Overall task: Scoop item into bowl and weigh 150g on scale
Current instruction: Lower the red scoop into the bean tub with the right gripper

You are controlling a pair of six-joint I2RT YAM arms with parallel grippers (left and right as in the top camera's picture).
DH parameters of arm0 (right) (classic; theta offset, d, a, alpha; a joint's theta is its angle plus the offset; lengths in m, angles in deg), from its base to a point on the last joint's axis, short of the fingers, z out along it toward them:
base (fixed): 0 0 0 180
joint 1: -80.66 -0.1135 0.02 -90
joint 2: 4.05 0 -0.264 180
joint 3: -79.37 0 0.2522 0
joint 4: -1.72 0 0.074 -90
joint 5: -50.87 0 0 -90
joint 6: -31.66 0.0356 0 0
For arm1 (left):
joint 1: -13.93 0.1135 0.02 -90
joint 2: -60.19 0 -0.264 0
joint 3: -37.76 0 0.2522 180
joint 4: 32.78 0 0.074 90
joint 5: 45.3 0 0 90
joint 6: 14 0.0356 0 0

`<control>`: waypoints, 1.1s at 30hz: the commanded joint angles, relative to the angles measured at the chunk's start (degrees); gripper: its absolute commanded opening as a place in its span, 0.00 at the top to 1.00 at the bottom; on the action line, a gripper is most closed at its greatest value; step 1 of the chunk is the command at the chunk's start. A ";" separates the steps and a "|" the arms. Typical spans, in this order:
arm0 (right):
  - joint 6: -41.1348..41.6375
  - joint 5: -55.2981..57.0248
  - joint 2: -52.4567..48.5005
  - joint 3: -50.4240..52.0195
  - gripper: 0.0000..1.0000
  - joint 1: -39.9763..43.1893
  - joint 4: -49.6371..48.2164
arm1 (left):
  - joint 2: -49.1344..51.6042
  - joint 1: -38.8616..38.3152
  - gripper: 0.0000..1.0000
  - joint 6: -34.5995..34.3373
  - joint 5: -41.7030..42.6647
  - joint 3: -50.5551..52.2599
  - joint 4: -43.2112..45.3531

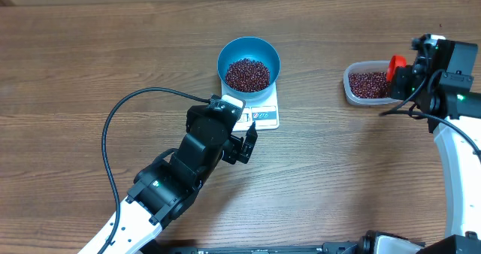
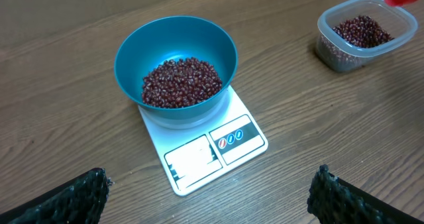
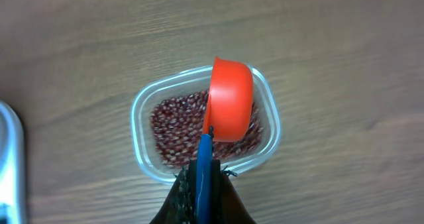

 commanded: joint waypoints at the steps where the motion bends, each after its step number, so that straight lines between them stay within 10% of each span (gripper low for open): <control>1: 15.89 -0.46 -1.55 -1.73 0.96 -0.22 0.42 | -0.96 0.24 0.00 1.07 -0.35 -0.35 0.20; 15: 32.33 -5.38 -8.15 -1.05 0.96 -0.22 -1.09 | -0.96 0.24 0.01 1.05 -0.13 -0.35 0.17; 33: 31.36 -4.44 -8.66 -1.05 0.50 -0.22 3.67 | -0.96 0.24 0.00 1.05 -0.13 -0.35 0.20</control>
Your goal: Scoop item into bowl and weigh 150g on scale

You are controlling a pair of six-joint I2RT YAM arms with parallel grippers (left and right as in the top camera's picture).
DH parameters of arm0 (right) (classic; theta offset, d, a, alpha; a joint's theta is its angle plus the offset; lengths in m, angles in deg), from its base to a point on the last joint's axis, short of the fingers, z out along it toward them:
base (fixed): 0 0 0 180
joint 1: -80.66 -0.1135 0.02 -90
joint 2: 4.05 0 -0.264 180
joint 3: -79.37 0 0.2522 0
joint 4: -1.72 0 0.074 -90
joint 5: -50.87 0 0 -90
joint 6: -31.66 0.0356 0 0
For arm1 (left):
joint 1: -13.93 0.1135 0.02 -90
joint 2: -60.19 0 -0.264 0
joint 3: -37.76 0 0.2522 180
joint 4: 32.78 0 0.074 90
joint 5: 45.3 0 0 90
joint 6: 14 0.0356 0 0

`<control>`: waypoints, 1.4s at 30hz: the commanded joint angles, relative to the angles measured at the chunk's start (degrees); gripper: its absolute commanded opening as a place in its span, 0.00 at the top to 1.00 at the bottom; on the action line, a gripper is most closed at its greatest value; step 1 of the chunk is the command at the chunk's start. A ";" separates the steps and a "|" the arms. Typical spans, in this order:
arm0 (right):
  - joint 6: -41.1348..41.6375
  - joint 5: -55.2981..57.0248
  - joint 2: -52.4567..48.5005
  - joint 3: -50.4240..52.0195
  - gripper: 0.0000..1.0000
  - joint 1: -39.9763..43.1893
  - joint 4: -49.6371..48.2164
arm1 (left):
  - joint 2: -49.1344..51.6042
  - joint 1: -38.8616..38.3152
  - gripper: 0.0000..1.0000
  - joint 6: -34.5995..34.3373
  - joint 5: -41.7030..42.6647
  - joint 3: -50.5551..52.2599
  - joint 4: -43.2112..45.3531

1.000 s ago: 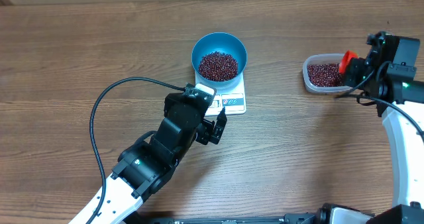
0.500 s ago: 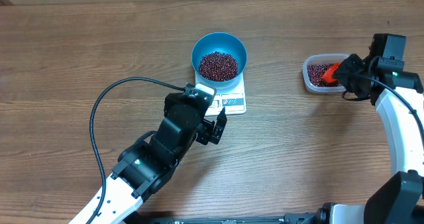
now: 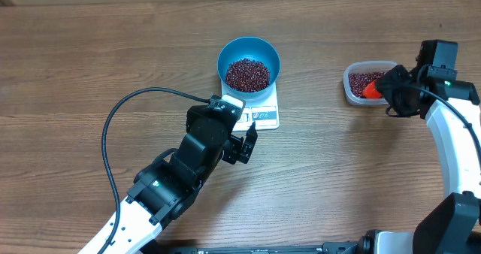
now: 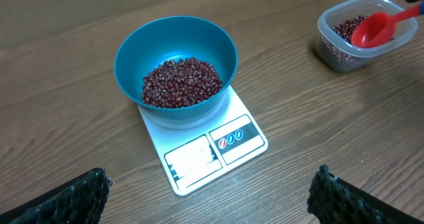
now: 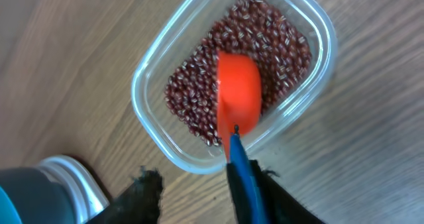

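A blue bowl with dark red beans stands on the white scale; the left wrist view shows the same bowl and scale. At the right, a clear container holds more beans. The scoop, red with a blue handle, lies with its cup in those beans. My right gripper is at the container's near edge, open: the handle rests against the right finger and the left finger stands apart. My left gripper hangs open in front of the scale, holding nothing.
The left arm's black cable loops over the wooden table on the left. The scale and the container are about a hand's width apart.
The scoop was held above the container in shut fingers; now its cup rests in the beans and the right fingers have parted. The right gripper is lower and turned. The left arm has not moved.
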 commanded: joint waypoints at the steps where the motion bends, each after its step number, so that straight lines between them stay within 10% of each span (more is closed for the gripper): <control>1: -0.35 1.66 -0.28 -1.05 0.48 -0.22 1.18 | -0.96 0.24 0.00 1.07 -0.13 -0.35 0.22; 15: -5.90 2.47 -0.28 -1.05 0.22 -0.22 4.22 | -0.96 0.24 0.00 1.07 0.26 -0.35 0.20; 25: -25.14 2.49 -0.28 -1.05 0.00 -0.22 5.70 | -0.96 0.24 0.00 1.07 0.26 -0.35 0.20; 42: -34.88 2.47 -0.28 -1.05 0.00 -0.22 5.68 | -0.96 0.24 0.00 1.07 0.26 -0.35 0.20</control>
